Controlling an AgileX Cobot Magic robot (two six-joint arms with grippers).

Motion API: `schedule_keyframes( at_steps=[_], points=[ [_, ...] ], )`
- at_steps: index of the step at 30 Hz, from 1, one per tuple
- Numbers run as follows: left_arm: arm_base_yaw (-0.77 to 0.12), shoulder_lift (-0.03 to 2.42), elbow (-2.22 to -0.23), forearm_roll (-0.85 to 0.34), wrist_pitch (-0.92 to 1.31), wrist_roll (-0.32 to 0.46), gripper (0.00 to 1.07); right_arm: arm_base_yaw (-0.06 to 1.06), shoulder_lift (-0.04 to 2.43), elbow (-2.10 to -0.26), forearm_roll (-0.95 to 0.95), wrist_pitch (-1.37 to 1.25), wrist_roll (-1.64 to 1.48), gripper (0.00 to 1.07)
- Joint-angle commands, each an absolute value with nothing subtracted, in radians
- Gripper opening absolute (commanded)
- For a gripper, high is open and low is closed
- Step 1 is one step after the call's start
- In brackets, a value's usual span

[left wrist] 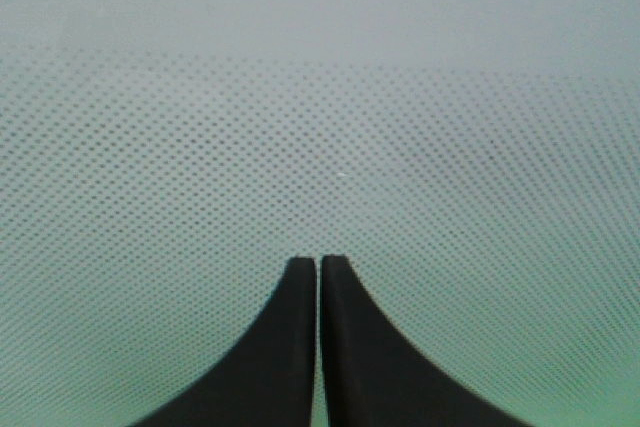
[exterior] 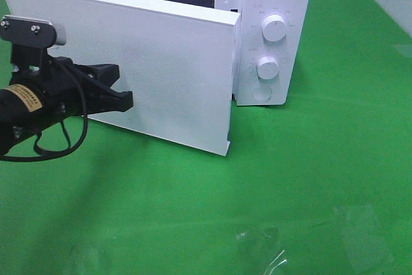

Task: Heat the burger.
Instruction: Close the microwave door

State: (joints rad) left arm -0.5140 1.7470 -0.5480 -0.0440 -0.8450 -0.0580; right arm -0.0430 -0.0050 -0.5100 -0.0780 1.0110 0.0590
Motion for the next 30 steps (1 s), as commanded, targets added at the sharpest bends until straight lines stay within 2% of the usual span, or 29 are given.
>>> schedule_keyframes(
  at_steps=[1, 6, 30],
  points=[
    [-0.534, 1.762, -0.59, -0.07, -0.831, -0.053, 0.0, -0.048, -0.03, -0.507, -0.074, 0.999, 0.054, 0.75],
    [-0.556, 1.809, -0.674, -0.087, -0.793, -0.051, 0.0, -0.048, -0.03, -0.507, -0.074, 0.999, 0.054, 0.75],
    [-0.556, 2.056, -1.123, -0.08, -0.622, -0.052, 0.0, -0.048, -0.03, -0.507, -0.074, 0.999, 0.054, 0.75]
  ],
)
